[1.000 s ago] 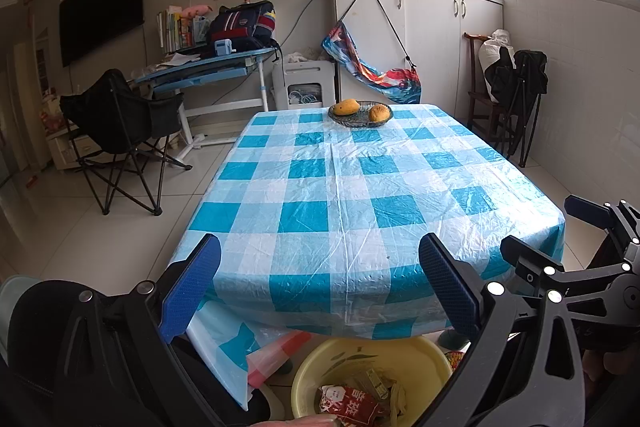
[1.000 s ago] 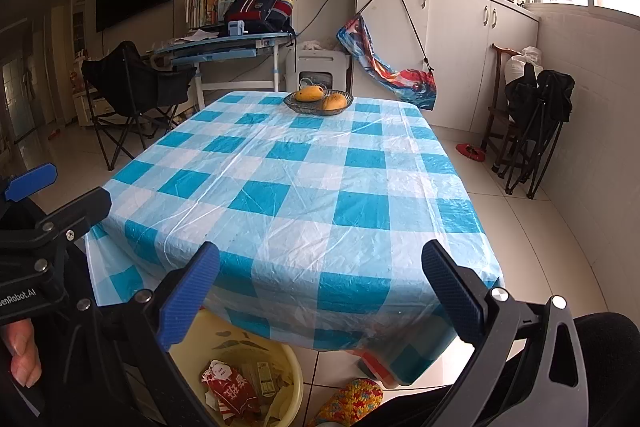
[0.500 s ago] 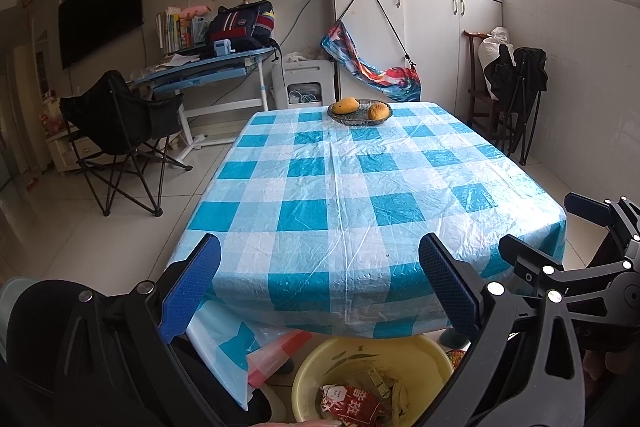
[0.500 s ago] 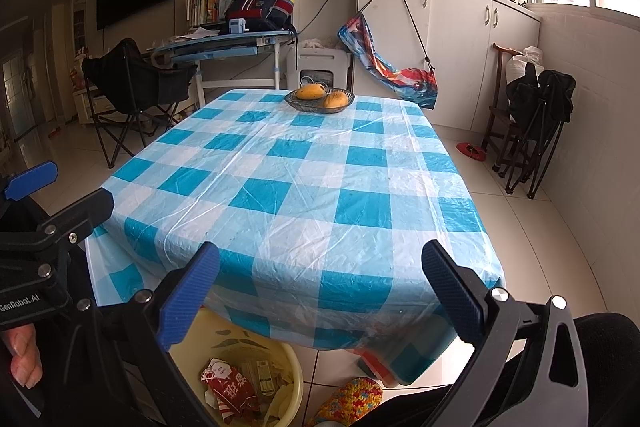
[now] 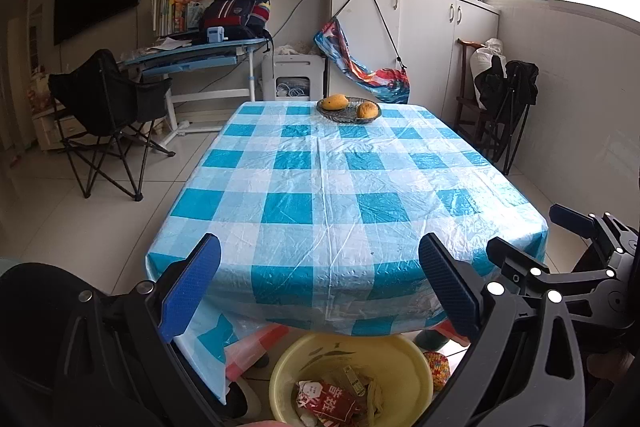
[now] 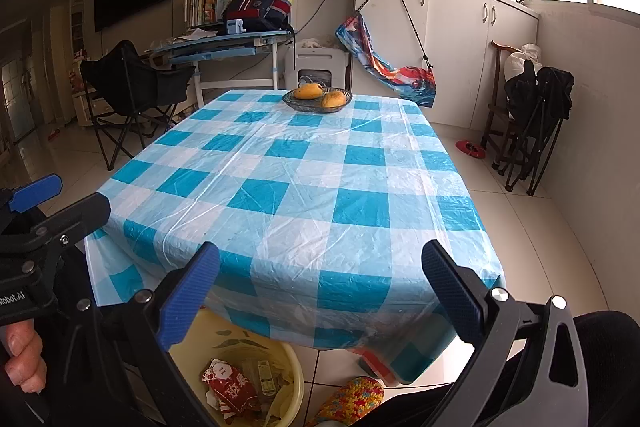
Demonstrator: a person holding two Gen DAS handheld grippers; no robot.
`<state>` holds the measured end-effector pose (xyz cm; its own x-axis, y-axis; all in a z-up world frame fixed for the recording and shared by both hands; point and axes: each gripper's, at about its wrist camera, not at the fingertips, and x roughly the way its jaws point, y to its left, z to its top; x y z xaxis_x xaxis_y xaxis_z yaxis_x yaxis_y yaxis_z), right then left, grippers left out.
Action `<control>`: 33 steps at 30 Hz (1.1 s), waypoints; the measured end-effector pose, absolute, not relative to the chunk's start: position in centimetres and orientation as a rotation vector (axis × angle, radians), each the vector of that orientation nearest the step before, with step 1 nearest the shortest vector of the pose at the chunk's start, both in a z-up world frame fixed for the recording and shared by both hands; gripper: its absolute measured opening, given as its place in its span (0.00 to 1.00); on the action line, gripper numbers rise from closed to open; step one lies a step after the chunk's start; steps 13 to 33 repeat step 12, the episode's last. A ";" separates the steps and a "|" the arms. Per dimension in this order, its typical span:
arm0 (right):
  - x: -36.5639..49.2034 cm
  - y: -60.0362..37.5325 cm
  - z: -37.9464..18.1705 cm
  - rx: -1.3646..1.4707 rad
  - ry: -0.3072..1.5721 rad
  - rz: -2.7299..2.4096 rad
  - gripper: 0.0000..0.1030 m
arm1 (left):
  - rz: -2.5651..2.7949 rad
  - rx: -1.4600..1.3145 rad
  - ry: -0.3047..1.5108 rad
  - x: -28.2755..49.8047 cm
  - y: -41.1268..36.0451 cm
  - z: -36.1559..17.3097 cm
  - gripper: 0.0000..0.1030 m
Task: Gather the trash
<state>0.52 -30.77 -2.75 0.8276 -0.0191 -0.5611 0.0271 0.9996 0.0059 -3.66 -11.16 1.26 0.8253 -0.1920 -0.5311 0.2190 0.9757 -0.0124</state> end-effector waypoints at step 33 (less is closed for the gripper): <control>0.6 -30.8 -2.7 0.011 0.597 -0.023 0.95 | -0.178 0.030 0.719 -1.5 -10.5 -0.7 0.93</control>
